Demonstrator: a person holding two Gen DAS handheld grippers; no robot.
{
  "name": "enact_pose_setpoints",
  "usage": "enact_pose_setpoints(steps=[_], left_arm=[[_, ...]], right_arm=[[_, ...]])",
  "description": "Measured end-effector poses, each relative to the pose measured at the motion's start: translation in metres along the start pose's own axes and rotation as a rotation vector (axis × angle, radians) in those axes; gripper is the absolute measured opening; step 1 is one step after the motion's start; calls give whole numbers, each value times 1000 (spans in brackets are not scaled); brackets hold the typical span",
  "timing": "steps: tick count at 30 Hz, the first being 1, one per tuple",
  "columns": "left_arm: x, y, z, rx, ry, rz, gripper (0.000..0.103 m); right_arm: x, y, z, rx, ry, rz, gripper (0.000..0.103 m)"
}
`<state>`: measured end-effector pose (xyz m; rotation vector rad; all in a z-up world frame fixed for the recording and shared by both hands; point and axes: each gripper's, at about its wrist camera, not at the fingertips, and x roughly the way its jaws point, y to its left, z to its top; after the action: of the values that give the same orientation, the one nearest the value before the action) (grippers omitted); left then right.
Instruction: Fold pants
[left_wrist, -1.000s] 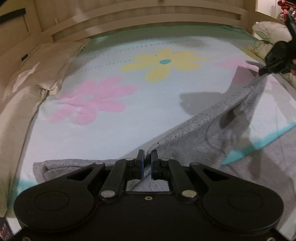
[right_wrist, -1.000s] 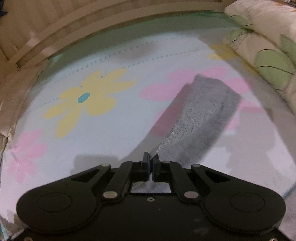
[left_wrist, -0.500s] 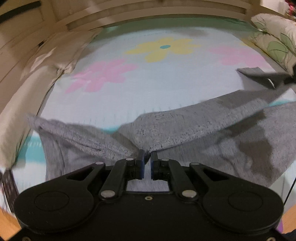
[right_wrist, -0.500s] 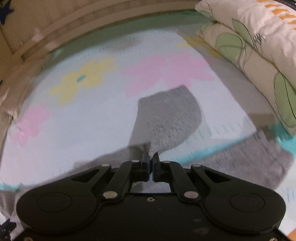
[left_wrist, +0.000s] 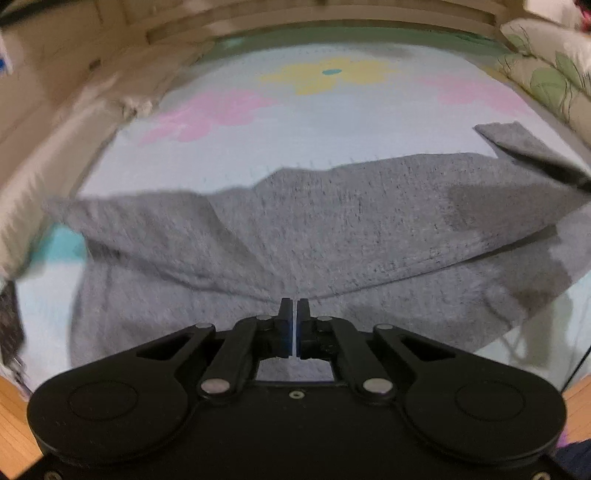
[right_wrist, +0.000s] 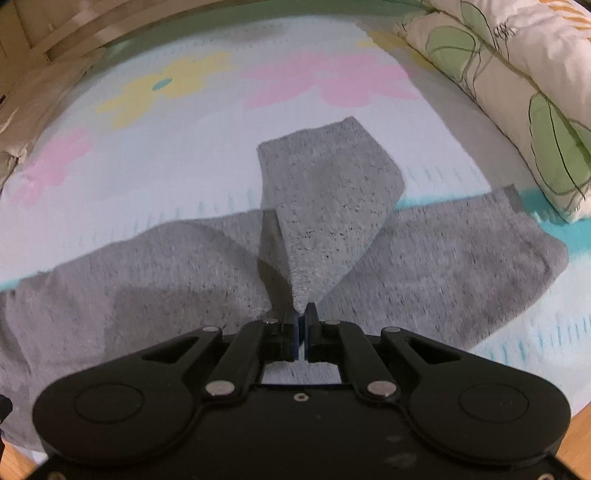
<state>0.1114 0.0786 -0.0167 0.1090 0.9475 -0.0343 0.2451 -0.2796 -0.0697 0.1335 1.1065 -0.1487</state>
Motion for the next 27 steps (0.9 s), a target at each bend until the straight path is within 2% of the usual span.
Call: enact_pose_setpoints(steps=[3, 8, 12, 14, 15, 17, 19, 23, 27], left_arm=[[5, 14, 2, -85, 15, -45, 14], [-1, 51, 21, -232, -41, -56, 15], [-8, 73, 32, -299, -112, 20, 18], [-5, 87, 36, -352, -110, 53, 39], [-3, 94, 36, -392, -107, 55, 41], [4, 107, 35, -482, -94, 43, 41], [10, 115, 35, -527, -77, 20, 41], [23, 118, 38, -521, -49, 61, 42], [37, 125, 29, -606, 8, 71, 42]], right_arm=[[0, 0, 3, -6, 3, -8, 3], [7, 0, 2, -10, 19, -9, 3], [4, 7, 0, -53, 3, -9, 3], [3, 9, 0, -62, 1, 0, 4], [3, 9, 0, -64, 1, 4, 4], [3, 8, 0, -62, 4, 11, 4], [5, 5, 1, -57, 7, 18, 4], [7, 2, 1, -54, 14, 27, 4], [6, 1, 2, -51, 18, 37, 4]])
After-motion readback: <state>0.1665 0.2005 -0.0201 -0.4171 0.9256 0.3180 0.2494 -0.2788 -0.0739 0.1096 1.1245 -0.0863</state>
